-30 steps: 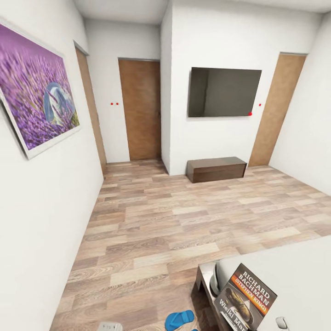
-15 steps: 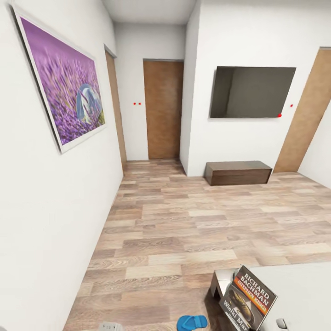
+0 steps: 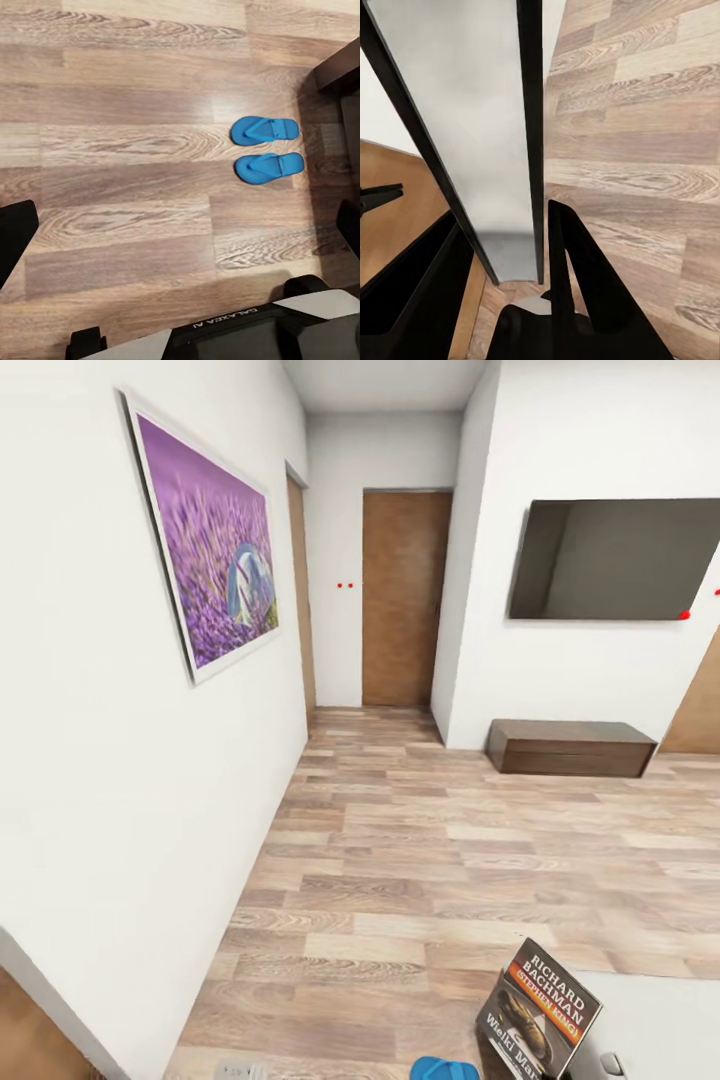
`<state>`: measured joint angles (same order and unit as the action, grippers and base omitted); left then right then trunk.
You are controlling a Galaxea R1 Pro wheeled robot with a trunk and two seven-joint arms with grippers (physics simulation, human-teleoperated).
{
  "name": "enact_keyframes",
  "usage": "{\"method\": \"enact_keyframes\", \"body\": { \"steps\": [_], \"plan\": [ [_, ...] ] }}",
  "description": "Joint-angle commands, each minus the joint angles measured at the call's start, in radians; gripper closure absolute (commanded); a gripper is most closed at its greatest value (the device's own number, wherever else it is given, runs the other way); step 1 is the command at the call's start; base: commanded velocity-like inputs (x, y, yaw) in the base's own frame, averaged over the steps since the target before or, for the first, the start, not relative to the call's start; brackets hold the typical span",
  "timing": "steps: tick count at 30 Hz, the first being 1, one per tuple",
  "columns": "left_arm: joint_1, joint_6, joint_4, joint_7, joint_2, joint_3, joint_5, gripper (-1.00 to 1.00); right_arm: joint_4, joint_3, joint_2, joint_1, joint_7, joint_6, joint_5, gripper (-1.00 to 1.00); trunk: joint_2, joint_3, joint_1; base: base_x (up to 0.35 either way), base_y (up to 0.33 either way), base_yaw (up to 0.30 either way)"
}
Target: In the bedroom, move the book from the bed onto either nightstand, and place the two sandals side by side next to the bed.
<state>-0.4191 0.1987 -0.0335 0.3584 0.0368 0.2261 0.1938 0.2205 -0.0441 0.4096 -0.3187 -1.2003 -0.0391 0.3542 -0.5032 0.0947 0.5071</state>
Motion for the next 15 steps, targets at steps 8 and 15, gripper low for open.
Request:
{"method": "enact_keyframes", "body": {
  "steps": [8,15],
  "plan": [
    [-0.001,0.004,0.001,0.002,0.000,0.009,0.010,-1.00,0.000,-0.006,0.000,-0.001,-0.004,-0.004,0.000,1.00,-0.002,0.002,0.000,0.000,0.000,0.287],
    [-0.001,0.004,0.001,0.002,0.000,0.009,0.010,-1.00,0.000,-0.006,0.000,-0.001,-0.004,-0.004,0.000,1.00,-0.002,0.002,0.000,0.000,0.000,0.287]
  ]
}}
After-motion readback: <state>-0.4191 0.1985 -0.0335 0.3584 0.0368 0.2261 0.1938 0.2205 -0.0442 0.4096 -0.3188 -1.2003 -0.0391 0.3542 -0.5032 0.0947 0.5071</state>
